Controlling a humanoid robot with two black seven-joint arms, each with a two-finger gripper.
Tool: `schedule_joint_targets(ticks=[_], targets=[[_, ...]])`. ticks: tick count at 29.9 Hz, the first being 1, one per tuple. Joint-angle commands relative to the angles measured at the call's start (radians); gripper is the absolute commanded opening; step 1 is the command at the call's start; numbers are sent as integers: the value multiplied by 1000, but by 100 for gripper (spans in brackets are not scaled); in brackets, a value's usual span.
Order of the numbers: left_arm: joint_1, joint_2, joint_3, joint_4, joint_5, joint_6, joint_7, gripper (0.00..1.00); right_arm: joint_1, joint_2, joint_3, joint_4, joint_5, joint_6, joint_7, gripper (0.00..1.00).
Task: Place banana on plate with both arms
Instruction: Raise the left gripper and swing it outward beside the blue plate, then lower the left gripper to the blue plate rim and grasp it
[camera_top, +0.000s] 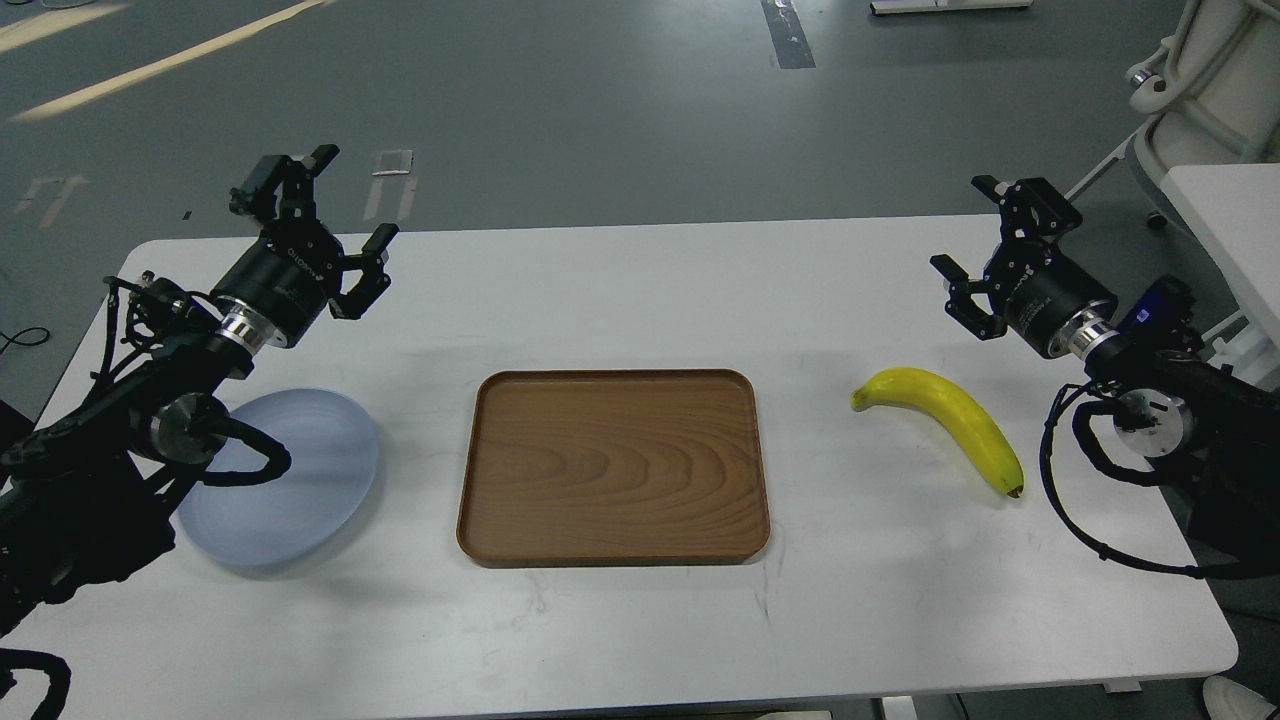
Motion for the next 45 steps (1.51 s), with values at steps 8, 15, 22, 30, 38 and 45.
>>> schedule_joint_targets(ticks=[8, 15, 22, 30, 38, 45], targets=[[-12, 24, 14, 6, 9, 0, 0, 100, 8, -4, -2, -8, -3, 0, 0, 100], [-63, 170, 21, 6, 58, 0, 0, 100, 37, -17, -15, -10, -6, 0, 0, 100], [-152, 434, 20, -272, 603, 0, 0, 100, 31, -48, -18, -10, -6, 0, 0, 100], [-135, 626, 26, -620, 1214, 0, 0, 100, 26, -30, -20, -10, -9, 0, 0, 100], [-101, 634, 199, -532, 1526, 0, 0, 100, 31, -16, -20, -10, -11, 0, 0, 100], [-83, 612, 339, -379, 1476, 81, 0, 100, 30, -14, -20, -10, -11, 0, 0, 100]])
